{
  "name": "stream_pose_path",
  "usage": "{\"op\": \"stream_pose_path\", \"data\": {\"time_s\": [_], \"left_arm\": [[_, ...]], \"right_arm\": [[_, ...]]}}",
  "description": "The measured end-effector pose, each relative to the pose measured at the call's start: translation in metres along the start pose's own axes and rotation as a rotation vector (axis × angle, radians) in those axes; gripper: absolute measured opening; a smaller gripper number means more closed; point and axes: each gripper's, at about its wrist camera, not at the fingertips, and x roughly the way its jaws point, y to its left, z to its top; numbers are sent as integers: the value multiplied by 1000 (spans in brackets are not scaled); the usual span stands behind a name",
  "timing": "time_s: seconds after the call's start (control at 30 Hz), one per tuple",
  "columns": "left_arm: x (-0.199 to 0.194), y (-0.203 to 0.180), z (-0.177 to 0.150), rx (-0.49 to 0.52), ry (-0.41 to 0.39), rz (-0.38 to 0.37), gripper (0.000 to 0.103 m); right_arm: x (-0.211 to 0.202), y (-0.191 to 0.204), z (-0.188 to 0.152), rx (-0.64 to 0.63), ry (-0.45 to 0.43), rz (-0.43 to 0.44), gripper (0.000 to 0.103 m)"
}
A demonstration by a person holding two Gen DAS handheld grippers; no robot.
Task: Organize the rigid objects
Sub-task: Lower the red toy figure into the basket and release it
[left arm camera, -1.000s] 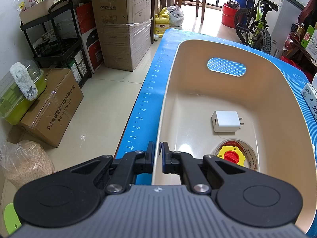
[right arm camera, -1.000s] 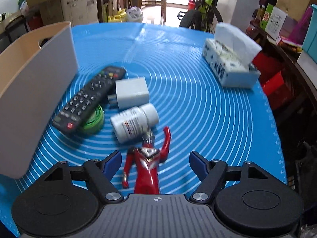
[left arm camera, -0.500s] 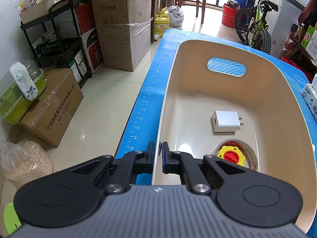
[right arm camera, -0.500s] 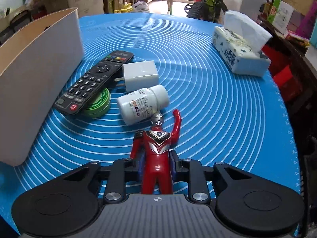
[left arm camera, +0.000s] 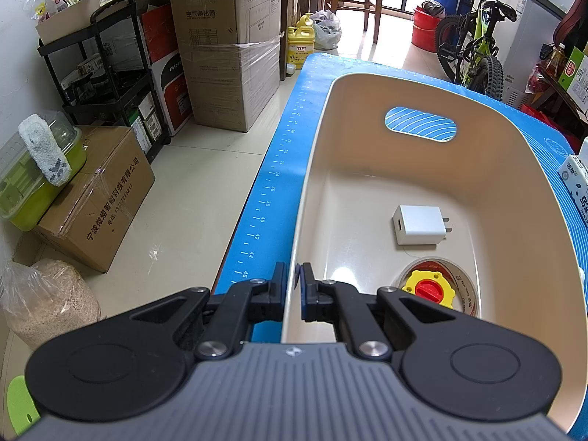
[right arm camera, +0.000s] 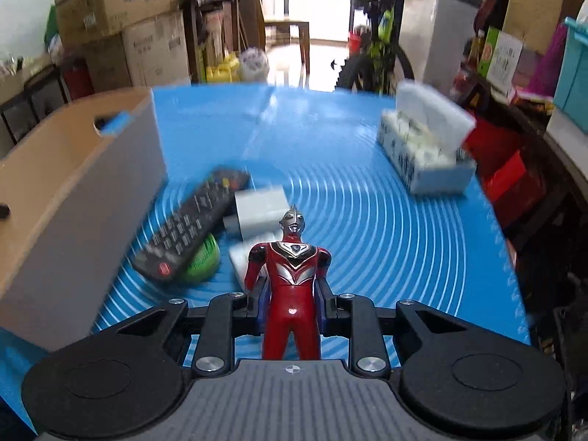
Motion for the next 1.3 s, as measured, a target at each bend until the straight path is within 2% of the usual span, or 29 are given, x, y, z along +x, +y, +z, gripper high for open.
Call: {"op": "stream_pose_path", "data": {"time_s": [0.17, 0.3, 0.5, 0.7, 0.93, 1.1, 1.3], "left_arm": [[0, 1, 0, 0, 0, -1, 9], [0, 0, 0, 1, 0, 1, 9], [0, 0, 0, 3, 0, 4, 9], [0, 0, -1, 4, 0, 5, 9], [-1, -1, 0, 5, 0, 7, 9], [0, -1, 0, 5, 0, 7, 9], [0, -1, -1, 6, 0, 8, 9]], "right_arm": [[-21, 20, 31, -25, -113, 49, 35], [-29, 48, 58, -65, -180, 137, 35], [-19, 98, 78, -135, -193, 257, 35], [2, 151, 83, -237, -153, 316, 35], [23, 194, 67, -288, -69, 362, 35], [33, 211, 58, -327, 3, 357, 35], [42, 211, 49, -340, 82, 361, 34]]}}
